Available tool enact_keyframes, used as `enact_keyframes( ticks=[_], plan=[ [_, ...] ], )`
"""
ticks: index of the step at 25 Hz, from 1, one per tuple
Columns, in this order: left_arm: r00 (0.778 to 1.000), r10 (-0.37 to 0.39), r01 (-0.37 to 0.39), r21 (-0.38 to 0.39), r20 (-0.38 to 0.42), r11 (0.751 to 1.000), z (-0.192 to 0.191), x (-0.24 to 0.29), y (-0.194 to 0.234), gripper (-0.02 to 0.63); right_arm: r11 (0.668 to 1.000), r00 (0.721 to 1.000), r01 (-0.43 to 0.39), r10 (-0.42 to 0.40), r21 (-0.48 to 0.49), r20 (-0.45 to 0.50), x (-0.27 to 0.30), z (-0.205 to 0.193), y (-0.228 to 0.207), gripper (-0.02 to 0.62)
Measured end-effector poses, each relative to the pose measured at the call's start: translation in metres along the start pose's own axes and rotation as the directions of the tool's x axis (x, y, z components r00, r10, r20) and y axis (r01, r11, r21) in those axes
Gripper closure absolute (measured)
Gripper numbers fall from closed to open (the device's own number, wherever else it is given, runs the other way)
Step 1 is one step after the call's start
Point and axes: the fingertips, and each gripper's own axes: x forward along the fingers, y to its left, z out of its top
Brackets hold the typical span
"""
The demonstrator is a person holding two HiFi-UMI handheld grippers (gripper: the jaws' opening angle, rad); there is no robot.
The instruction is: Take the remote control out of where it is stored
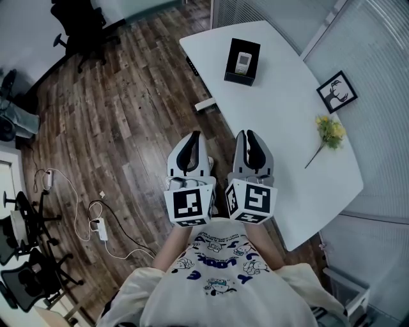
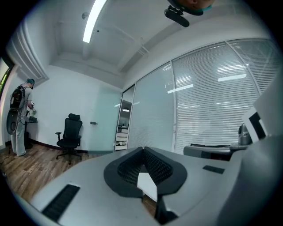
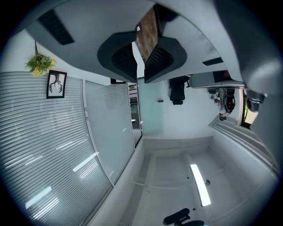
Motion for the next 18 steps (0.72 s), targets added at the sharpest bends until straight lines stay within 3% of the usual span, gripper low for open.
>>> enact_keyframes(
  ticks=[18],
  plan=[
    [0.988, -0.147, 0.147, 0.01, -0.048, 0.989, 0.01, 0.182, 0.012, 0.581, 0.987, 0.988, 0.151, -0.151, 0.048, -0.015, 0.152, 0.018, -0.061, 0.528]
  ],
)
